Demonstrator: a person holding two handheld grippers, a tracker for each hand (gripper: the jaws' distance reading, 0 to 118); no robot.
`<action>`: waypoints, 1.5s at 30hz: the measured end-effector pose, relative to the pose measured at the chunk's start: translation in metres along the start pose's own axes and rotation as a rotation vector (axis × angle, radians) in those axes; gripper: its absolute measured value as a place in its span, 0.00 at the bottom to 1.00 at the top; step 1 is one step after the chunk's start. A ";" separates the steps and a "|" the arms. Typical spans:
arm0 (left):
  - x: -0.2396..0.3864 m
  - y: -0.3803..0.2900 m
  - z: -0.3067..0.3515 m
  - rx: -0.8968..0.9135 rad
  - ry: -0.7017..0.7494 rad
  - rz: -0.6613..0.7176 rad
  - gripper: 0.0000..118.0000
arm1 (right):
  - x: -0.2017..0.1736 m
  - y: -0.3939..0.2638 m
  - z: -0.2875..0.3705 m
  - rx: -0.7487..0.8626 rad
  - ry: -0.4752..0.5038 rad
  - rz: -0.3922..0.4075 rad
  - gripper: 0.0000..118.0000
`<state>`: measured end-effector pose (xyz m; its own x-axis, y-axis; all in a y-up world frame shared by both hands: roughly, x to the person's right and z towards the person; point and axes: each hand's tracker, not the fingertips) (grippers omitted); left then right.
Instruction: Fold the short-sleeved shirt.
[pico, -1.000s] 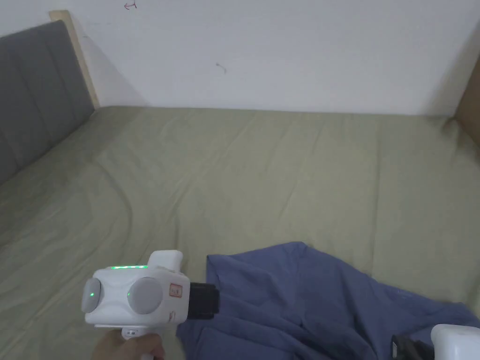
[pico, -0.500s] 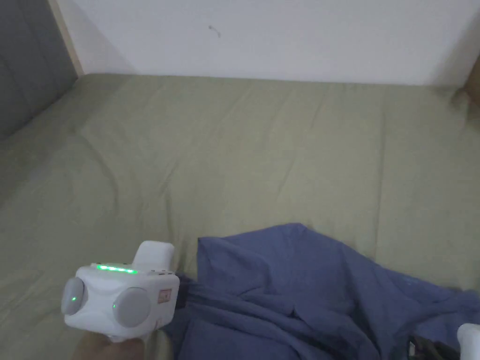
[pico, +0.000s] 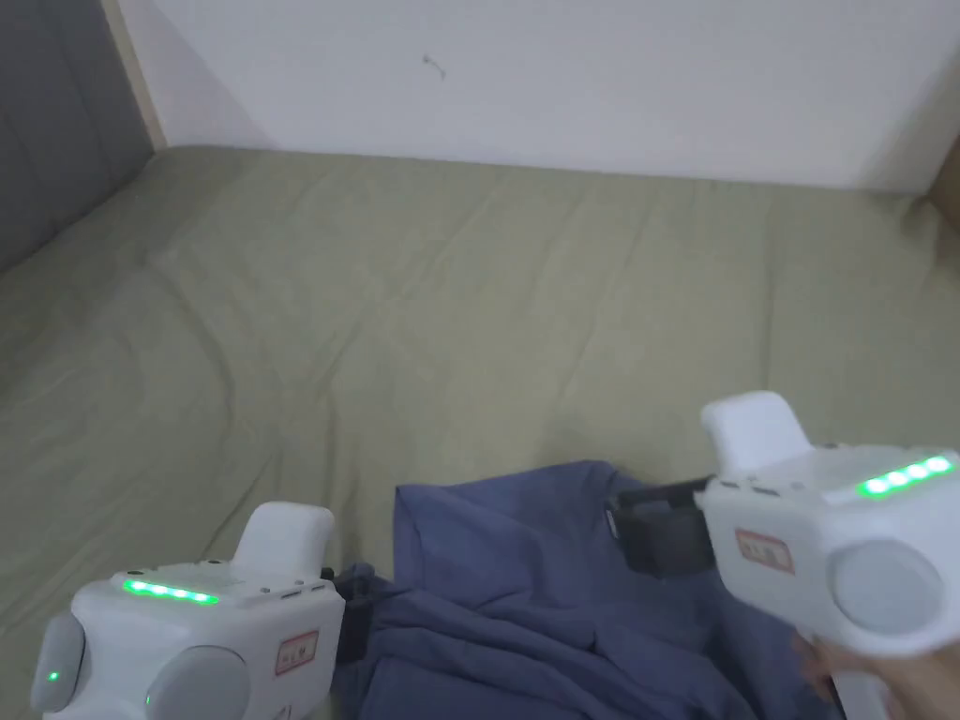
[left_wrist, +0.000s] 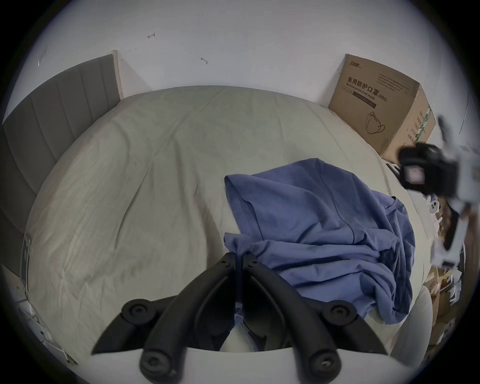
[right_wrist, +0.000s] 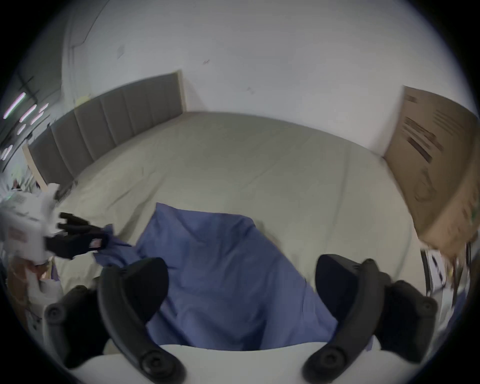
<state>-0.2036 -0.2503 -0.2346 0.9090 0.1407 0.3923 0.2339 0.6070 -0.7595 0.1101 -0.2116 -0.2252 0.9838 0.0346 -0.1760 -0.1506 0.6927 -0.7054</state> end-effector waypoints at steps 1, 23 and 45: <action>0.000 -0.001 -0.001 -0.007 0.000 0.002 0.02 | 0.003 0.010 -0.021 -0.050 -0.008 0.033 0.91; -0.005 -0.005 0.004 -0.049 0.023 0.072 0.02 | 0.020 0.031 -0.115 -0.277 -0.020 -0.022 0.01; 0.014 0.013 0.174 0.212 0.143 0.038 0.02 | 0.173 -0.048 0.307 0.200 -0.237 -0.342 0.01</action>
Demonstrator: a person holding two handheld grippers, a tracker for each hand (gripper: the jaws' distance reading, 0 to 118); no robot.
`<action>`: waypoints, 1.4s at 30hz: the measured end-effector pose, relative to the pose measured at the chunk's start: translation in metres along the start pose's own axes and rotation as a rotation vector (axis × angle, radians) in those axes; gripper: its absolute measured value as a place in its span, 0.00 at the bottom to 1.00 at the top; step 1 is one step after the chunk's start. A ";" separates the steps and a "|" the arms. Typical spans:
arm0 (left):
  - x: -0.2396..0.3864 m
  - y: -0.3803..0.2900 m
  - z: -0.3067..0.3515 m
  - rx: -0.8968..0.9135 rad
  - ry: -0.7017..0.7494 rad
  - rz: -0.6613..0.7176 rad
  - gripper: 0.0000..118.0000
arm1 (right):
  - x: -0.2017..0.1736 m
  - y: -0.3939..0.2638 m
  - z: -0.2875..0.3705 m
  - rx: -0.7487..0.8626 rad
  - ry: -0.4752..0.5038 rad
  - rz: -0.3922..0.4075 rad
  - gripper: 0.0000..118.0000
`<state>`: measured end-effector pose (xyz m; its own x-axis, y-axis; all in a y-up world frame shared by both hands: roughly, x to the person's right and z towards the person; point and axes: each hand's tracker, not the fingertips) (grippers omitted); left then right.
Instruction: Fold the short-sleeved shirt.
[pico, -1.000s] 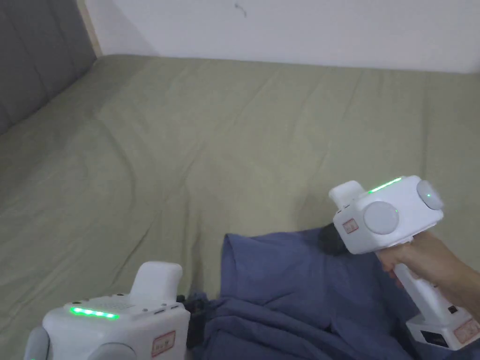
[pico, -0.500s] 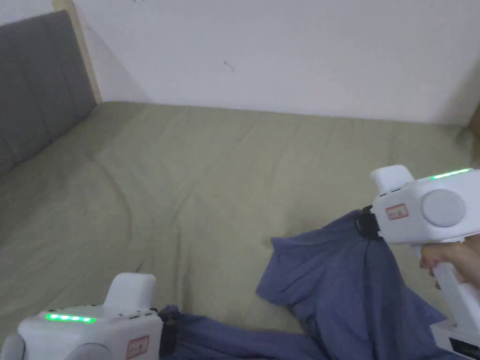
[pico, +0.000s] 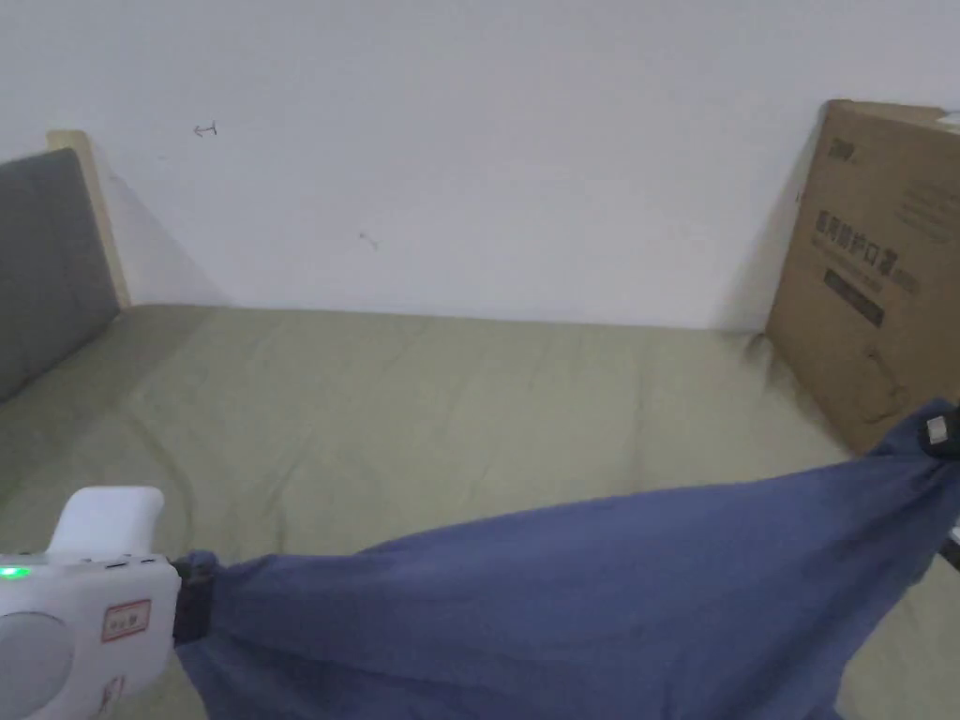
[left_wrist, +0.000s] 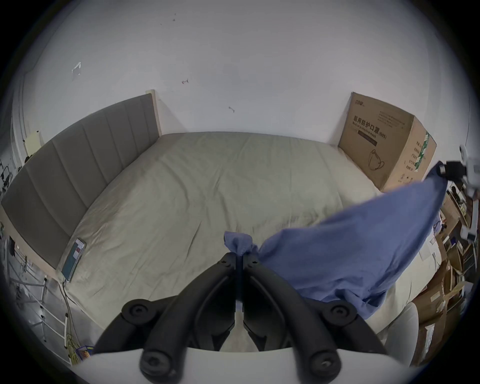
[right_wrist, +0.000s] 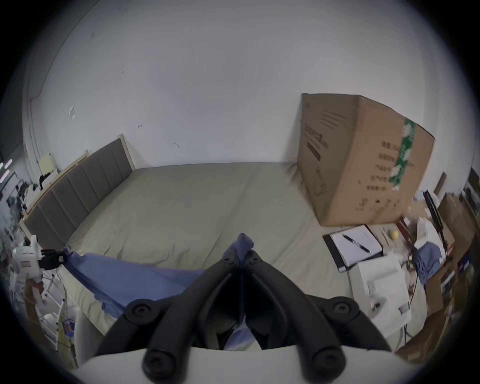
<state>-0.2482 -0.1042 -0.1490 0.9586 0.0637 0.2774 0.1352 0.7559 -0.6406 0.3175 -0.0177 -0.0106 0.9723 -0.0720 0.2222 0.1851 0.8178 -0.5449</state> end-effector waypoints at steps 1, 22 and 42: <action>0.002 0.001 0.005 0.008 -0.007 -0.006 0.02 | 0.007 -0.008 0.006 -0.004 -0.001 -0.006 0.01; 0.031 0.155 0.003 0.150 0.048 -0.092 0.00 | 0.009 0.052 0.013 0.071 -0.018 -0.097 0.01; 0.038 0.488 -0.011 0.372 0.101 -0.092 0.00 | 0.010 0.366 -0.019 0.312 0.011 -0.157 0.01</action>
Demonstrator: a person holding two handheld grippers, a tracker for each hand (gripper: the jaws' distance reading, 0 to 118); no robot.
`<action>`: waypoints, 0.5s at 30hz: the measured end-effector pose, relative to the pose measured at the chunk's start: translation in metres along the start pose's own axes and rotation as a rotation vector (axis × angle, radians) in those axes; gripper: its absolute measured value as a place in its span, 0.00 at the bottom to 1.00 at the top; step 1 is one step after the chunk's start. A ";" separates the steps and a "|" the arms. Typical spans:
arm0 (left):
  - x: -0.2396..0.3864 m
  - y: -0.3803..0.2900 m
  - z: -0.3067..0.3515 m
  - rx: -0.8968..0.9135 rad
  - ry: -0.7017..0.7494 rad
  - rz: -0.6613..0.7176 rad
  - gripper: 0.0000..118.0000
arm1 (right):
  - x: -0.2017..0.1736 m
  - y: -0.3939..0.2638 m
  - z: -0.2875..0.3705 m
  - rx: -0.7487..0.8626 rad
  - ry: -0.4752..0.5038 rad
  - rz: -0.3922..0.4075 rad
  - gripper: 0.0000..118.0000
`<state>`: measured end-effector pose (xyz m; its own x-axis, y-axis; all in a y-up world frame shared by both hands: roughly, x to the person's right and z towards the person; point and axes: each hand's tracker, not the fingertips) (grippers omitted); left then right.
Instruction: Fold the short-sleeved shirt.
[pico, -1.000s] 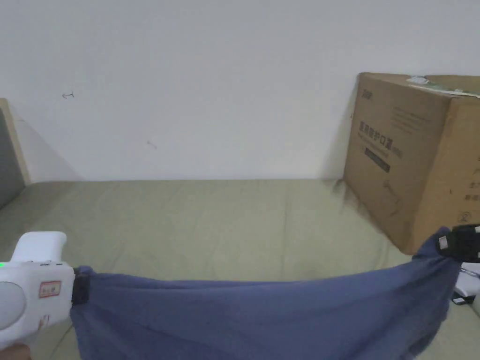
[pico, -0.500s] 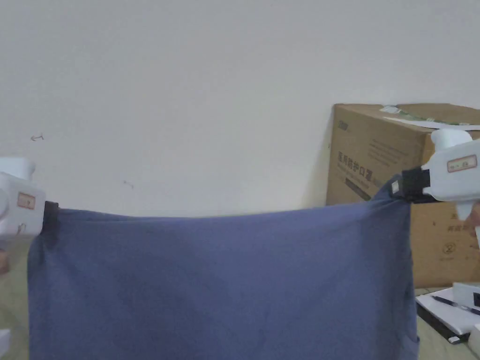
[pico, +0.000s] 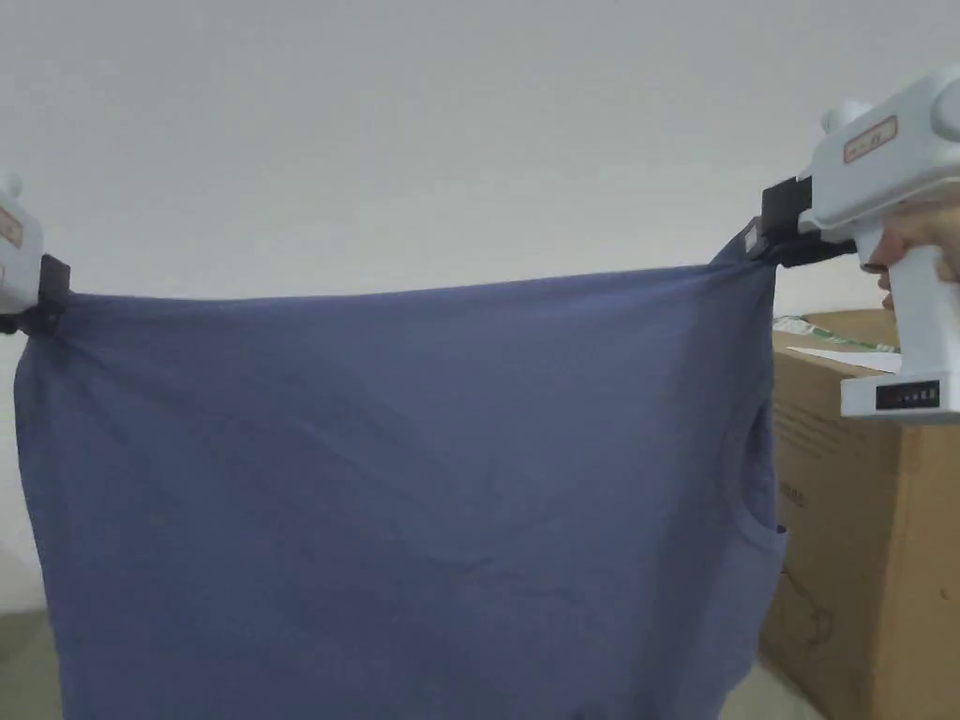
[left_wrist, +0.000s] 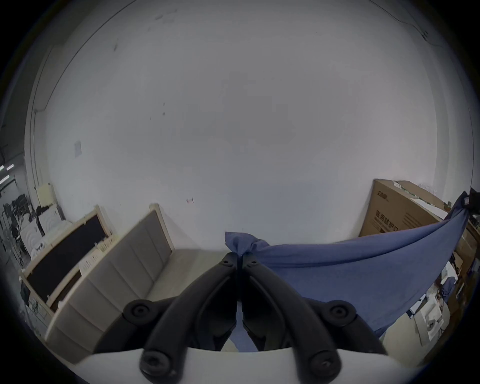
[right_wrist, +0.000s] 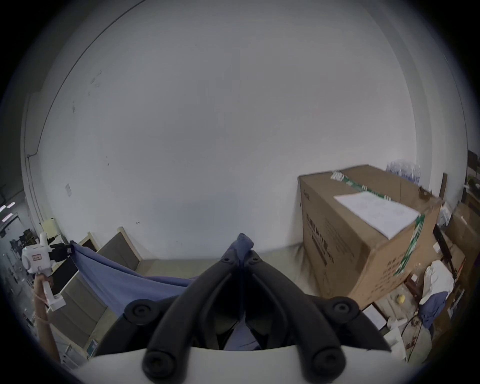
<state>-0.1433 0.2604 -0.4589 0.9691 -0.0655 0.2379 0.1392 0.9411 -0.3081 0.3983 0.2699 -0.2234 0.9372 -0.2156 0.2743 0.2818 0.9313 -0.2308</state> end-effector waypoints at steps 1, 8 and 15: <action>0.002 0.010 -0.002 0.022 0.004 0.015 0.00 | -0.002 0.007 -0.002 0.025 -0.010 -0.002 0.01; 0.019 0.031 -0.037 0.069 0.048 -0.027 0.00 | -0.009 0.012 -0.027 0.033 -0.051 0.009 0.01; 0.029 -0.061 -0.114 -0.084 0.020 0.020 0.00 | 0.004 -0.052 -0.097 -0.085 -0.071 0.006 0.01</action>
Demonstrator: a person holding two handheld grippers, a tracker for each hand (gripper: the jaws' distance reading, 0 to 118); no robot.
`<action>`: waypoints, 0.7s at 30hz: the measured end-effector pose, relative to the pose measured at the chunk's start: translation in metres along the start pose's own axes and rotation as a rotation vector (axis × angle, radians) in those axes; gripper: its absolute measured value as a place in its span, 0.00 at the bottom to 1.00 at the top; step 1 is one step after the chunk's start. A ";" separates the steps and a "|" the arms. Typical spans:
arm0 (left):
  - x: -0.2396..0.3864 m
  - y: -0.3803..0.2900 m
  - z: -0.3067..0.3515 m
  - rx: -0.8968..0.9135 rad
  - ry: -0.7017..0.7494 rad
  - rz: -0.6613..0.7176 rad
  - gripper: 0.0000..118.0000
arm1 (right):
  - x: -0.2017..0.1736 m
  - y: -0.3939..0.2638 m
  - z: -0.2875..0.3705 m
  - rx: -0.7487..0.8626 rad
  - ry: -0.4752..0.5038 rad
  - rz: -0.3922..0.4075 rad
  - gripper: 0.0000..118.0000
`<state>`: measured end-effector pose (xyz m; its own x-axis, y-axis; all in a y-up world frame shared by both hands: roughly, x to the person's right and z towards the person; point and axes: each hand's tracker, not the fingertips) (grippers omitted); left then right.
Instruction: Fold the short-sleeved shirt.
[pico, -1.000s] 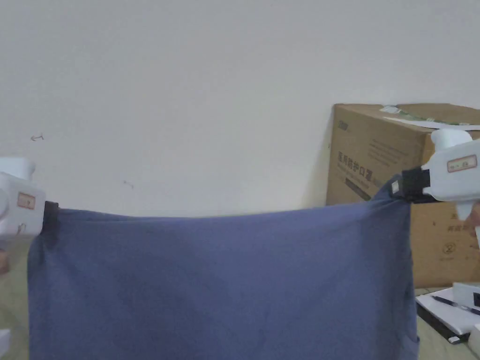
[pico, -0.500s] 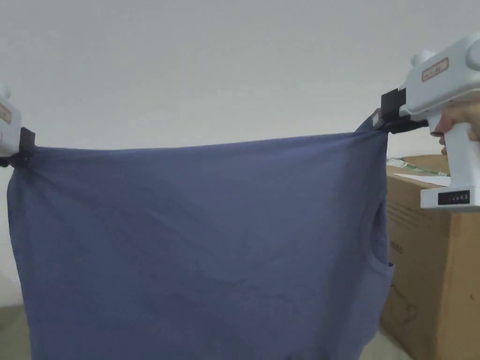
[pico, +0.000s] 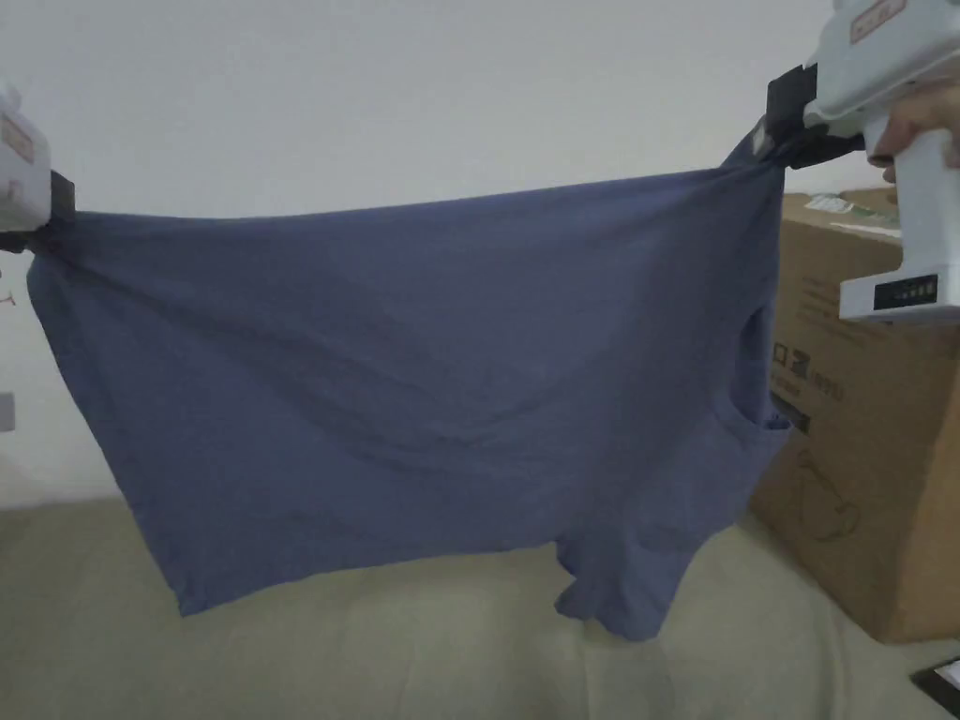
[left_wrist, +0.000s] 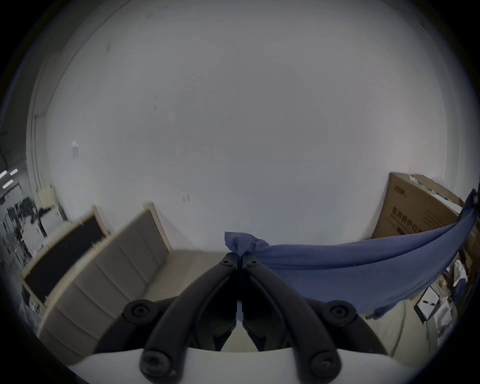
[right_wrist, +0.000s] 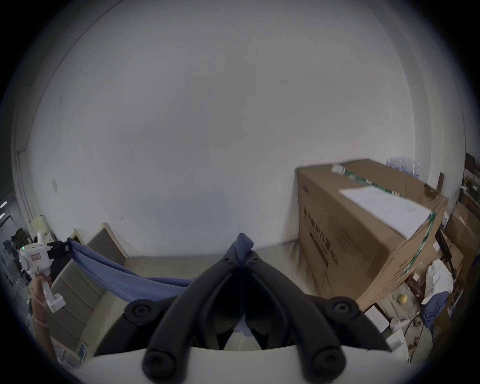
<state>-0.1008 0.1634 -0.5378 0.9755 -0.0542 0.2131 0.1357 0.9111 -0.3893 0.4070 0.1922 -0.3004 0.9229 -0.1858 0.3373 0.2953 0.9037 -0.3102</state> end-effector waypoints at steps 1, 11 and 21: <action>0.002 -0.019 -0.015 -0.047 0.004 -0.009 0.00 | 0.004 -0.017 -0.017 -0.037 0.004 -0.010 0.01; 0.032 -0.215 -0.156 -0.393 0.015 -0.102 0.00 | 0.045 -0.231 -0.186 -0.390 -0.142 -0.039 0.01; 0.031 -0.344 -0.197 -0.599 0.006 -0.101 0.00 | 0.085 -0.355 -0.213 -0.542 -0.178 -0.140 0.01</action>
<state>-0.0836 -0.2322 -0.5741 0.9536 -0.1324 0.2705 0.2995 0.5130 -0.8044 0.4331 -0.2265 -0.3505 0.8243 -0.1792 0.5370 0.5387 0.5399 -0.6468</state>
